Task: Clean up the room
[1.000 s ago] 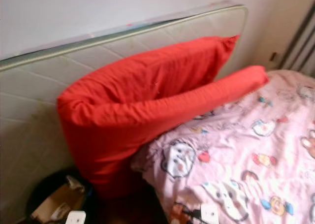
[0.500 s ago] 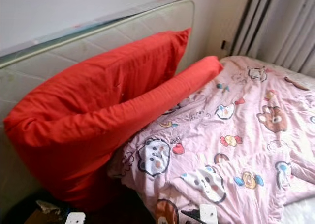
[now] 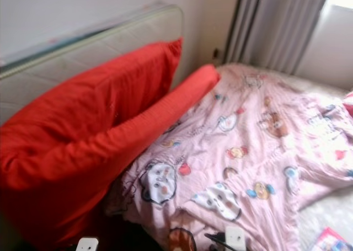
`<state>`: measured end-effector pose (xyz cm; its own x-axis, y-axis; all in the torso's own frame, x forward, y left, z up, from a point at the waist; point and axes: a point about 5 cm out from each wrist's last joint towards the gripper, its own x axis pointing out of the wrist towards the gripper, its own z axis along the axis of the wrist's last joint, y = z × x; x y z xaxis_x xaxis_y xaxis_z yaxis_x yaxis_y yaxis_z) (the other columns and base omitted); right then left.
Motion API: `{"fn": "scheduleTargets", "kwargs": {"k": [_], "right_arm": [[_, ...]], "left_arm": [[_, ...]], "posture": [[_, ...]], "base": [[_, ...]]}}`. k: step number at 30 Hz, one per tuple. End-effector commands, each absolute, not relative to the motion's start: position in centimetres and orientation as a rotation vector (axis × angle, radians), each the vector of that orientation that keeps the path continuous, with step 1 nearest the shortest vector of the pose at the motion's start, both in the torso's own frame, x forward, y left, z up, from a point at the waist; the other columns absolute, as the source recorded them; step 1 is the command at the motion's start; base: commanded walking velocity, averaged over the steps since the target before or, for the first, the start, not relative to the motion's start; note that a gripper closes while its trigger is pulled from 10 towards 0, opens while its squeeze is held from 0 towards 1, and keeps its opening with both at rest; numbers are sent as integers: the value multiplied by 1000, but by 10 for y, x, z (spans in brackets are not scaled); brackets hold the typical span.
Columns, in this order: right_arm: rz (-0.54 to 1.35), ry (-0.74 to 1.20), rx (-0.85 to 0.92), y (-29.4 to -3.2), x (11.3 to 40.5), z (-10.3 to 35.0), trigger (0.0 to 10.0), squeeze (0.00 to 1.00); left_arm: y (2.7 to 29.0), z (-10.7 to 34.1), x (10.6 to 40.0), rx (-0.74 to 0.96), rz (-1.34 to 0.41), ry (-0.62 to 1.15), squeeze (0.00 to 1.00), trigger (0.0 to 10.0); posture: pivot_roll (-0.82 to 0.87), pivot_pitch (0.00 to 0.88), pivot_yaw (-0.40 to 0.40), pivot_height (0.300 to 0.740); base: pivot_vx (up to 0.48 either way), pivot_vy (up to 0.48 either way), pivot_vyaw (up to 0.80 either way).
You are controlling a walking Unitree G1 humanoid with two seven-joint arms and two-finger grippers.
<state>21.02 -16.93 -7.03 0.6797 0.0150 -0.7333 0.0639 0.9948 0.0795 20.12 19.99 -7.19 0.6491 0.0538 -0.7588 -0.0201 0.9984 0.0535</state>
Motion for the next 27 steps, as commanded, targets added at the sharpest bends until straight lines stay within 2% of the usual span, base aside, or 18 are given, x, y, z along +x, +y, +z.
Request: {"fn": "scheduleTargets", "kwargs": {"k": [1,14,27], "right_arm": [[-27,858,100,-170,203,-75,10000,0],[-28,859,97,-171,202,-75,10000,0],[-38,853,100,-172,203,-74,10000,0]], "left_arm": [[200,-76,194,47,41,902,0,10000],[206,-79,187,32,67,908,0,10000],[205,-77,190,38,69,903,0,10000]], "posture": [[18,94,39,740],[9,91,42,740],[11,133,44,740]], "base": [[0,0,-719],[0,0,-713],[0,0,-707]]}}
